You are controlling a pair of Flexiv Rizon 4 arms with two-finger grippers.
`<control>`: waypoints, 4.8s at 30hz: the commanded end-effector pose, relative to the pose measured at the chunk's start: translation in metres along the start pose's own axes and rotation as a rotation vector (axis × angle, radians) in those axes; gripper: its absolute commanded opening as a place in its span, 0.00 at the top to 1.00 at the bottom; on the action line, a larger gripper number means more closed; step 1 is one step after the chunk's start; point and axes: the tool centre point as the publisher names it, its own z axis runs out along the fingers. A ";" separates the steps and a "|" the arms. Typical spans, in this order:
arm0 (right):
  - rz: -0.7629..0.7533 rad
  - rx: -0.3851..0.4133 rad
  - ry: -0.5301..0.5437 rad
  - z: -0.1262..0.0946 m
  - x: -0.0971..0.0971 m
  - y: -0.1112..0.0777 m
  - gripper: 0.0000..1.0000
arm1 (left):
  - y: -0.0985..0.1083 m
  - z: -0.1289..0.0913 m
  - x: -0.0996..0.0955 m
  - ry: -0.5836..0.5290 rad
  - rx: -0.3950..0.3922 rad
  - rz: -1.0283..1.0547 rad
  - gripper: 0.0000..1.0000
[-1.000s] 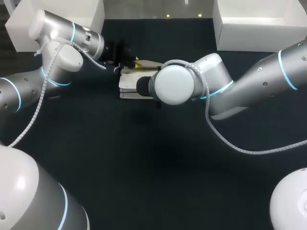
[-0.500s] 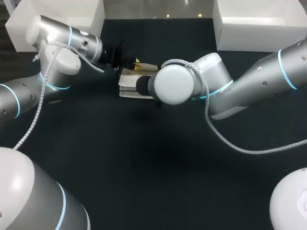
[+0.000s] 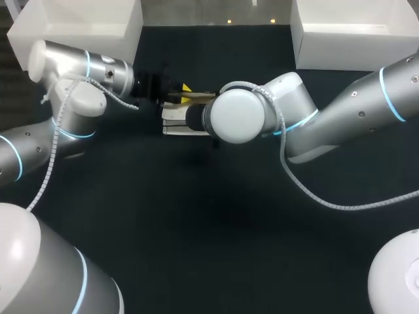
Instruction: Pick up the bag, open it, inspect its contents, close it, and place it on the opposite side
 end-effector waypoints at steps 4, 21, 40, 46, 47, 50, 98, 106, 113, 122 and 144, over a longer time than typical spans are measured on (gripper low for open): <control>0.002 -0.001 -0.006 0.002 0.001 0.001 1.00 | -0.002 -0.013 -0.012 -0.001 0.007 -0.012 0.58; 0.002 -0.001 -0.006 0.002 0.001 0.001 1.00 | -0.009 -0.014 0.019 -0.011 0.031 0.078 1.00; 0.002 -0.001 -0.006 0.002 0.001 0.001 1.00 | -0.006 -0.015 0.038 -0.001 0.014 0.073 0.91; 0.002 -0.001 -0.006 0.002 0.001 0.001 1.00 | -0.006 -0.017 0.026 0.015 -0.001 0.066 0.83; 0.002 -0.001 -0.006 0.002 0.001 0.001 1.00 | -0.006 -0.017 0.025 0.017 -0.001 0.068 0.84; 0.002 -0.001 -0.006 0.002 0.001 0.001 1.00 | -0.009 -0.017 0.021 0.037 -0.033 0.081 0.93; 0.002 -0.001 -0.006 0.002 0.001 0.001 1.00 | -0.016 -0.010 0.030 0.074 0.006 0.104 0.73; 0.002 -0.001 -0.006 0.002 0.001 0.001 1.00 | -0.005 -0.010 0.033 0.092 -0.020 0.097 1.00; 0.002 -0.001 -0.006 0.002 0.001 0.001 1.00 | 0.004 -0.022 0.036 0.097 0.002 0.096 1.00; 0.002 -0.001 -0.006 0.002 0.001 0.001 1.00 | -0.007 -0.020 0.039 0.117 0.098 0.137 1.00; 0.002 -0.001 -0.006 0.002 0.001 0.001 1.00 | -0.002 -0.017 0.030 0.085 0.022 0.118 1.00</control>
